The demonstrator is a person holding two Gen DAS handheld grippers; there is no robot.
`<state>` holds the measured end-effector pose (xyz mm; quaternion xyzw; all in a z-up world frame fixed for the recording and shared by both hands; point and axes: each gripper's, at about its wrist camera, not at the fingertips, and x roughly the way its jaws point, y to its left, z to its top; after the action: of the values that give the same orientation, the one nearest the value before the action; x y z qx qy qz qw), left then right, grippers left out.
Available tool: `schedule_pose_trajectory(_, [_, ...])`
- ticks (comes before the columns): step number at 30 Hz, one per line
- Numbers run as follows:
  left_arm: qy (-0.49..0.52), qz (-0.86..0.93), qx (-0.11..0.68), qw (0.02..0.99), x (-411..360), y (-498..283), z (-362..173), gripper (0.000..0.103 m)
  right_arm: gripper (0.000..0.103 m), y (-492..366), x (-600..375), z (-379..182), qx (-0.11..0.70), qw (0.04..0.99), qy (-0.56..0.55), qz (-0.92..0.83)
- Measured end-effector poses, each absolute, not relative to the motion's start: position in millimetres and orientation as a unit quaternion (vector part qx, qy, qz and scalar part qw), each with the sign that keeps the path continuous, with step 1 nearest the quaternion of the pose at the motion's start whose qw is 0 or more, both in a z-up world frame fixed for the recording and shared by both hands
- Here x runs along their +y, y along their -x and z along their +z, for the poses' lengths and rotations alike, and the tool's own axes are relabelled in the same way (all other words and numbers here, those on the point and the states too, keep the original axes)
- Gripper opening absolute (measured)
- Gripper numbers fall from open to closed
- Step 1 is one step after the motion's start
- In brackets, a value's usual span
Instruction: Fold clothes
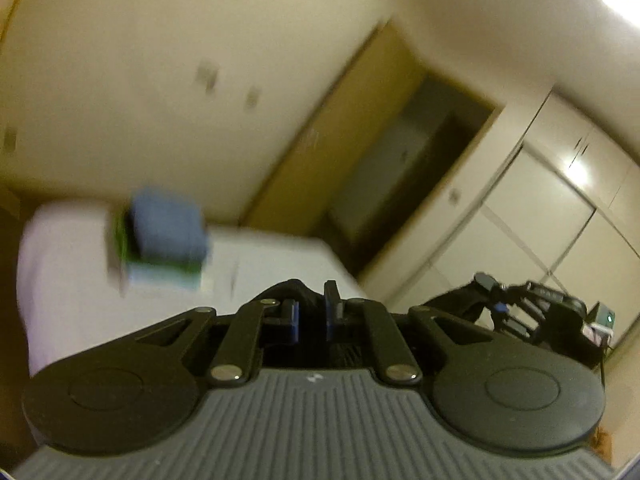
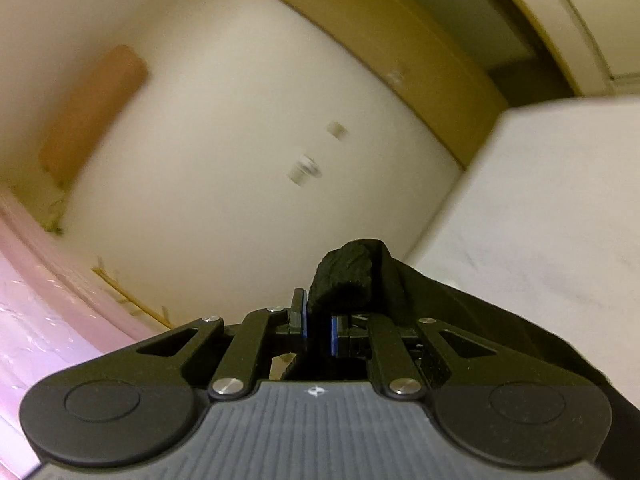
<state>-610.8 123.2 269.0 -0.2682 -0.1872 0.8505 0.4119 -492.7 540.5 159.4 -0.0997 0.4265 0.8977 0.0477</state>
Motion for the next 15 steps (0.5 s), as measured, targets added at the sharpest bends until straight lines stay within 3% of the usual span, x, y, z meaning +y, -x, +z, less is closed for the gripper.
schedule_pose_trajectory(4, [0.150, 0.874, -0.186, 0.422, 119, 585, 371, 0.008, 0.011, 495, 550, 242, 0.385, -0.007, -0.007, 0.923])
schedule_pose_trajectory(7, [0.097, 0.877, -0.179, 0.434, 109, 550, 405, 0.008, 0.011, 477, 556, 283, 0.364, -0.045, -0.070, 0.928])
schedule_pose_trajectory(11, [0.099, 0.879, -0.151, 0.441, 110, 489, 376, 0.009, 0.011, 447, 583, 267, 0.383, -0.067, -0.063, 0.919])
schedule_pose_trajectory(15, [0.158, 0.873, -0.106, 0.449, 115, 414, 295, 0.009, 0.011, 405, 610, 181, 0.411, -0.051, -0.004, 0.910])
